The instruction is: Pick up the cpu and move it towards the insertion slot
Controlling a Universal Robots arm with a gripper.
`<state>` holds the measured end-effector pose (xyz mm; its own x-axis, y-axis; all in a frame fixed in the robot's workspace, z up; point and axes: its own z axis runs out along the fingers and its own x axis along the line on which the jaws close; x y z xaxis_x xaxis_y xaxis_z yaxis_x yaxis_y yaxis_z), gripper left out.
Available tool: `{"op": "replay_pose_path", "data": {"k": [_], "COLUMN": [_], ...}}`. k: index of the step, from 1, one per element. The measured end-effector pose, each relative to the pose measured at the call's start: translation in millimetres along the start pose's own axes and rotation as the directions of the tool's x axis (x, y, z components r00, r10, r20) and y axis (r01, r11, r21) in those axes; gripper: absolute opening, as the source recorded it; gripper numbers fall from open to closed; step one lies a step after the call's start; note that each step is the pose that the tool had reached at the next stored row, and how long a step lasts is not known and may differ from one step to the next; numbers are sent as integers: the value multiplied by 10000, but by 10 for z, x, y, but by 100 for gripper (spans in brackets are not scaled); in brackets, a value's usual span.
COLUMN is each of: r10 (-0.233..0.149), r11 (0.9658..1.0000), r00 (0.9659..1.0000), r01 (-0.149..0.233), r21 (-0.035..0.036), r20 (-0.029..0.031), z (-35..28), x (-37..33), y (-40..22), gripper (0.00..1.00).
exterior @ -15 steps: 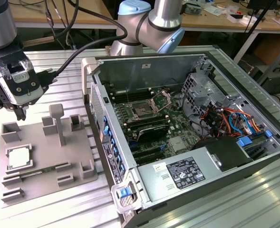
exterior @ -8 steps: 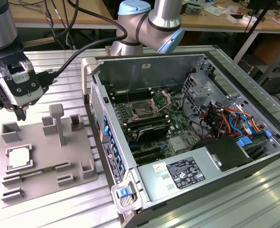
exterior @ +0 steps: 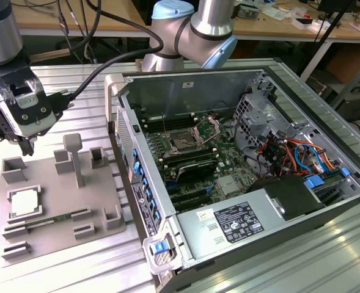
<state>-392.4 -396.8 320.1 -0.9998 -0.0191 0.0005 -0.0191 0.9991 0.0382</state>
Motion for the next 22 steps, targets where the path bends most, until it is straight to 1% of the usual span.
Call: {"op": "replay_pose_path", "data": {"k": [22], "r10": [0], "r11": [10000], "r00": [10000], "r01": [0], "r21": [0], "r20": [0], "z": [66], "x": [0], "y": [-3], "gripper": [11]}}
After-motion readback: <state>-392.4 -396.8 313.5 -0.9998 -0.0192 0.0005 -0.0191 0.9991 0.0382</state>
